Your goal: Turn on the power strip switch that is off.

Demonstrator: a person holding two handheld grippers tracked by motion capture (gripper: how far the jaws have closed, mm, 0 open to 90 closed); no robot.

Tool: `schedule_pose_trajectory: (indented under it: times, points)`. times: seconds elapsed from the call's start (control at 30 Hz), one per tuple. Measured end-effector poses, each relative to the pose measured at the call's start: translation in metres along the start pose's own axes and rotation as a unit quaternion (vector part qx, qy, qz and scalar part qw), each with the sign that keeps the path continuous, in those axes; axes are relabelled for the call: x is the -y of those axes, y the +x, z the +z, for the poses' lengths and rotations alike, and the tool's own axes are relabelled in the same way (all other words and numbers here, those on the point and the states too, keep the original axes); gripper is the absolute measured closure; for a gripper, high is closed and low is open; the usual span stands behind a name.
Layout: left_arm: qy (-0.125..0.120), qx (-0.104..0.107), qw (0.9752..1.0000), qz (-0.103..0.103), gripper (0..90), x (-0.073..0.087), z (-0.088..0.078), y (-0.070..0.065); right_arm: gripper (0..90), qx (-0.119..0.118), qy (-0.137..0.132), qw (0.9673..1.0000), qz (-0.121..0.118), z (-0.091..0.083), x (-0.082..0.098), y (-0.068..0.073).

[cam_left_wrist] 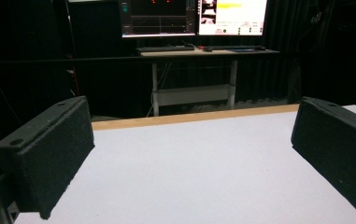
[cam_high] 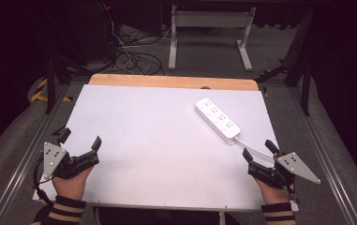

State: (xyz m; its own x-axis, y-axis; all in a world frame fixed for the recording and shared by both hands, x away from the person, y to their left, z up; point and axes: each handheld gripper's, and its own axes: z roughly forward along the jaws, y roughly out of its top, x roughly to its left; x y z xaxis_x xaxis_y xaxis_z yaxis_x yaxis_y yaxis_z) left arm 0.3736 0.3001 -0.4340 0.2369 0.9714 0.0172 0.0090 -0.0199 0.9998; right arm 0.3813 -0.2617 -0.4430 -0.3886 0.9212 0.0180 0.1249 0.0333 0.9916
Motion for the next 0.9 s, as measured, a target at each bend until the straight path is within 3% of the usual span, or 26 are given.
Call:
schedule_pose_trajectory:
  times: [0.27, 0.37, 0.4, 0.43, 0.57, 0.63, 0.67, 0.73, 0.9]
  points:
    - [-0.001, -0.004, 1.0, 0.0, 0.0, 0.0, 0.0, 0.002, 20.2, -0.015, -0.006, 0.9997, -0.017, -0.001, -0.003, 0.005]
    - [-0.002, -0.004, 1.0, -0.001, 0.0, 0.0, -0.001, 0.002, 27.4, -0.027, -0.013, 0.9995, -0.013, -0.003, -0.007, 0.006]
    - [-0.003, -0.003, 1.0, 0.0, 0.0, 0.0, -0.001, 0.002, 42.4, -0.04, -0.021, 0.9989, -0.013, -0.006, -0.009, 0.007]
    - [-0.002, -0.002, 1.0, 0.001, 0.0, 0.0, -0.001, 0.002, 42.4, -0.04, -0.021, 0.9989, -0.013, -0.006, -0.009, 0.007]
    - [-0.001, 0.0, 1.0, 0.004, 0.0, 0.0, 0.0, 0.001, 89.7, -0.046, -0.03, 0.9977, -0.039, -0.011, -0.017, 0.011]
    - [0.0, 0.001, 1.0, 0.003, 0.0, 0.0, 0.001, 0.0, 89.7, -0.041, -0.029, 0.9981, -0.037, -0.012, -0.02, 0.011]
    - [0.0, 0.001, 1.0, 0.002, 0.0, 0.0, 0.001, -0.001, 90.0, -0.044, -0.023, 0.9985, -0.02, -0.012, -0.029, 0.009]
    - [0.002, 0.001, 1.0, 0.003, 0.0, 0.0, 0.002, -0.001, 90.0, -0.044, -0.024, 0.9985, -0.021, -0.013, -0.034, 0.009]
    - [0.003, -0.004, 1.0, -0.003, 0.0, 0.001, 0.003, 0.002, 90.0, -0.032, -0.023, 0.9987, -0.032, -0.017, -0.068, 0.013]
